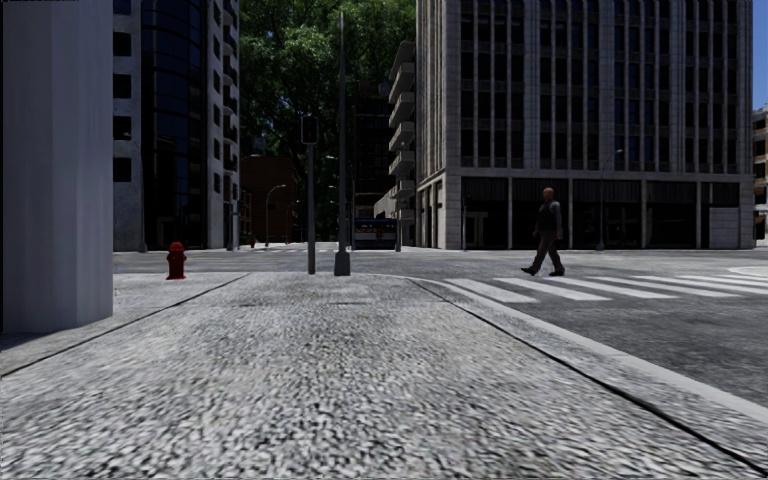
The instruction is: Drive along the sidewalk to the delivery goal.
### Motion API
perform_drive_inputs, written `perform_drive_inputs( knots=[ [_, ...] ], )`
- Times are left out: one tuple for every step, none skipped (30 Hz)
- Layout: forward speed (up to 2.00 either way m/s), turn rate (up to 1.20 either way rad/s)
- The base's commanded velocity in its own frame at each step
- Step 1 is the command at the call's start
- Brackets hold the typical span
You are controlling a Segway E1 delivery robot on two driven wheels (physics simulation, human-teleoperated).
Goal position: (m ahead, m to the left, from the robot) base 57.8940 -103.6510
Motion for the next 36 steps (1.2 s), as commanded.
perform_drive_inputs(
  knots=[
    [1.38, 0.0],
    [1.32, 0.0],
    [1.32, 0.0],
    [1.31, 0.0],
    [1.3, 0.0],
    [1.3, 0.0],
    [1.3, 0.0],
    [1.3, 0.0],
    [1.3, 0.0],
    [1.3, 0.0],
    [1.3, 0.0],
    [1.3, -0.01],
    [1.3, -0.02],
    [1.3, -0.02],
    [1.3, -0.02],
    [1.3, -0.02],
    [1.32, -0.03],
    [1.42, -0.03],
    [1.42, -0.03],
    [1.49, -0.03],
    [1.56, -0.04],
    [1.57, -0.07],
    [1.57, -0.07],
    [1.57, -0.15],
    [1.57, -0.17],
    [1.57, -0.17],
    [1.57, -0.17],
    [1.57, -0.18],
    [1.57, -0.18],
    [1.57, -0.18],
    [1.57, -0.18],
    [1.57, -0.18],
    [1.57, -0.18],
    [1.57, -0.18],
    [1.57, -0.18],
    [1.57, -0.18]
  ],
)
